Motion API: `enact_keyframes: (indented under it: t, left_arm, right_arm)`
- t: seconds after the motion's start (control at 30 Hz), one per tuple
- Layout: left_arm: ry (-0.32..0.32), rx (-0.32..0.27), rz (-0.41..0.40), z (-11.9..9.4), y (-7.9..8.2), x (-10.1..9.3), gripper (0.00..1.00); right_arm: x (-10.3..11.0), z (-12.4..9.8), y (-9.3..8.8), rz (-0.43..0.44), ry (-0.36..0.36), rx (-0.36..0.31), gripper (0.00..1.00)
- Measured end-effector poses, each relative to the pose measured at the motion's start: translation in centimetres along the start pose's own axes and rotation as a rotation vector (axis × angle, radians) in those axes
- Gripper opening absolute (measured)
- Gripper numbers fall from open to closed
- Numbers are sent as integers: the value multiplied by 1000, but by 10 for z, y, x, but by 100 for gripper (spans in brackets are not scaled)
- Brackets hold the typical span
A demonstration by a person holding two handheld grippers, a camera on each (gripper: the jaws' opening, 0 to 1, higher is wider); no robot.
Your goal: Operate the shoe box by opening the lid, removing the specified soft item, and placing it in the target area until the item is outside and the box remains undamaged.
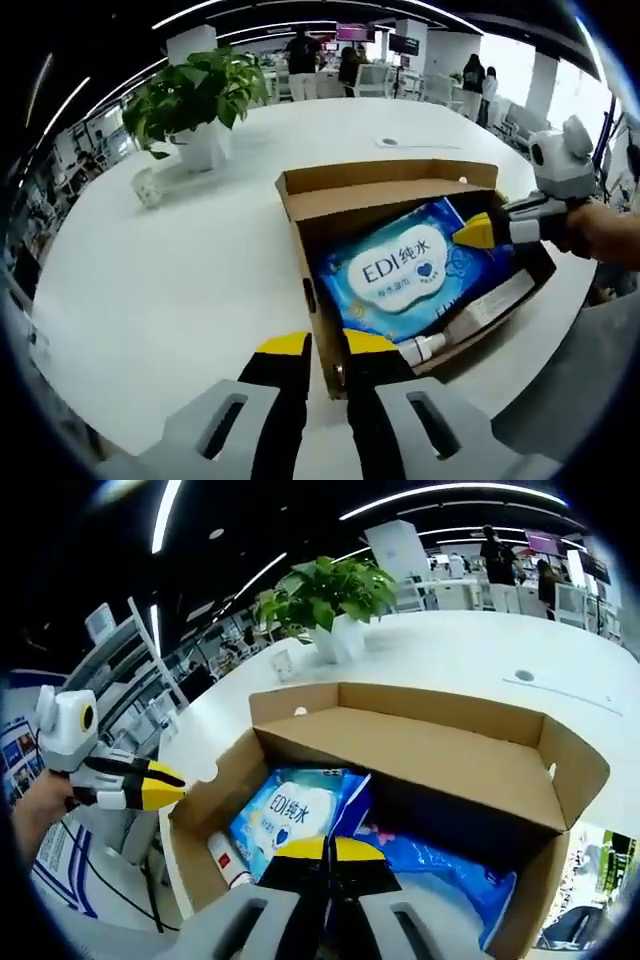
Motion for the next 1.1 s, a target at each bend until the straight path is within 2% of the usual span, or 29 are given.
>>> enact_keyframes:
  t: [0.07, 0.13, 0.23, 0.47, 0.63, 1.1]
  left_arm:
    - [-25, -10, 12, 3, 7, -6, 11]
    - [-54, 5, 30, 9, 8, -13, 13]
    - [-76, 29, 49, 19, 6, -21, 13]
    - [-155, 123, 68, 40, -7, -40, 16]
    - [-171, 165, 74, 52, -12, -44, 24]
    - [-215, 272, -23, 85, -26, -46, 22]
  right_arm:
    - [-3, -2, 0, 6, -2, -7, 0]
    - [-4, -5, 0, 9, -4, -8, 0]
    - [-5, -8, 0, 17, -7, -13, 0]
    - [-9, -14, 1, 9, -20, -21, 0]
    - [-13, -18, 0, 12, -25, -28, 0]
    - [-19, -21, -3, 23, -28, -26, 0]
Point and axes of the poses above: the point that each gripper's makers call its tool centre point, and the gripper's own axes: z roughly forward along the fingers, x roughly to its left, y roughly out of its top, the point moved 1 cm from there along -z, roughly backward along the fingers, and after that the axes turned 1 degree about z, right-handed, at the moved point
